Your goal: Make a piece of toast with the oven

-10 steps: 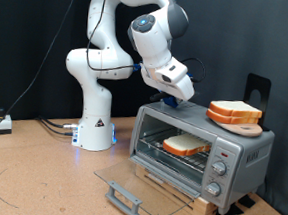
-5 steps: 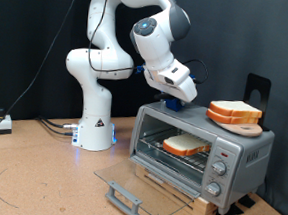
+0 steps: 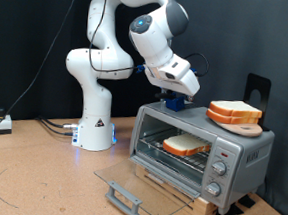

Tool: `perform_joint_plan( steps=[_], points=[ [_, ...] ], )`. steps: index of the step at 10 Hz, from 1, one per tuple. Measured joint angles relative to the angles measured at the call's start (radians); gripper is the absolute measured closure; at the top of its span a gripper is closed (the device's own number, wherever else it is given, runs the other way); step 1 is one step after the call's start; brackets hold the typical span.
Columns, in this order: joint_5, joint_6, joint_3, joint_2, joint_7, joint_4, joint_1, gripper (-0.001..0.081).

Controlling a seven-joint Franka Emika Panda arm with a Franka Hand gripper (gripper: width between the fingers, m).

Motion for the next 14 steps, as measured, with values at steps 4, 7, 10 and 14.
perform_joint_plan(
  steps=[4,7,10,14],
  points=[
    [0.000,-0.106,-0.097,-0.080,-0.008,0.004,-0.003,-0.0001],
    [-0.031,-0.085,-0.141,-0.082,-0.018,0.008,-0.054,-0.0001],
    [-0.130,-0.113,-0.212,-0.077,-0.011,0.017,-0.137,-0.0001],
    [-0.267,-0.214,-0.336,-0.029,-0.028,0.060,-0.218,-0.0001]
  ],
)
